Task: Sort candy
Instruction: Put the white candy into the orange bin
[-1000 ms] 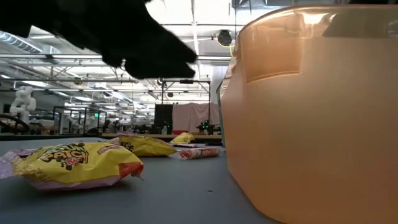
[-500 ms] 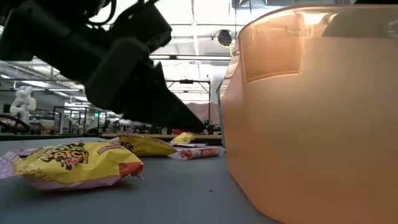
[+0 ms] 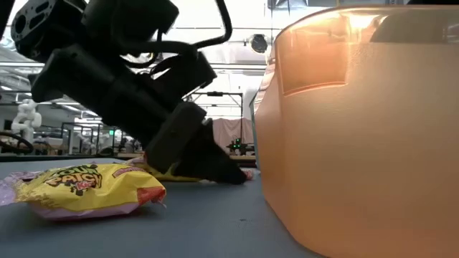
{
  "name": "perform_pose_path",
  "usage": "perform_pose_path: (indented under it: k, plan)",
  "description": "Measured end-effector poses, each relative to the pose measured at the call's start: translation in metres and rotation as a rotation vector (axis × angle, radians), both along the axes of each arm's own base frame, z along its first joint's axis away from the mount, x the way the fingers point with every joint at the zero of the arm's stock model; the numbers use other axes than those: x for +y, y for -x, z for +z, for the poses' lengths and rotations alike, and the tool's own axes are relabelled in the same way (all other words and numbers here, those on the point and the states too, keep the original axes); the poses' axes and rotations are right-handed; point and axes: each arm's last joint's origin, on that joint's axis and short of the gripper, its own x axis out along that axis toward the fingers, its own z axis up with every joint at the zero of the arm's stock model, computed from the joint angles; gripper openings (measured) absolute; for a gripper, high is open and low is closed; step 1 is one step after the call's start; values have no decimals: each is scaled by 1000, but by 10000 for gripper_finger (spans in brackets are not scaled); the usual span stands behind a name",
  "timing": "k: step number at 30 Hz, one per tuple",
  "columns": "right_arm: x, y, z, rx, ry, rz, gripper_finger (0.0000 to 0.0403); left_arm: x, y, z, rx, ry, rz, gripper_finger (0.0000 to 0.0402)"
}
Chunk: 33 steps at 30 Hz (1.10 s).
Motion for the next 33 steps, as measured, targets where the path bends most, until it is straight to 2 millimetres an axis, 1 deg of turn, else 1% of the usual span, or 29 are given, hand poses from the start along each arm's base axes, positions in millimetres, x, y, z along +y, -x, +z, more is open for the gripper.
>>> perform_pose_path:
  k: [6,16,22,24,28,33]
  plan:
    - [0,0,0,1,1,0,128,-2,-3,-1,36,3,-15,223]
    - [0,0,0,1,1,0,128,0,2,4,120,-15,-39,108]
    - [0,0,0,-2,9,14,128,0,3,4,136,-27,-44,52]
    - [0,0,0,-4,14,22,128,1,3,3,139,-30,-44,43]
    - [0,0,0,-5,17,28,128,2,5,7,158,-46,-47,47]
    - [0,0,0,-12,31,52,128,5,10,21,178,-65,-38,55]
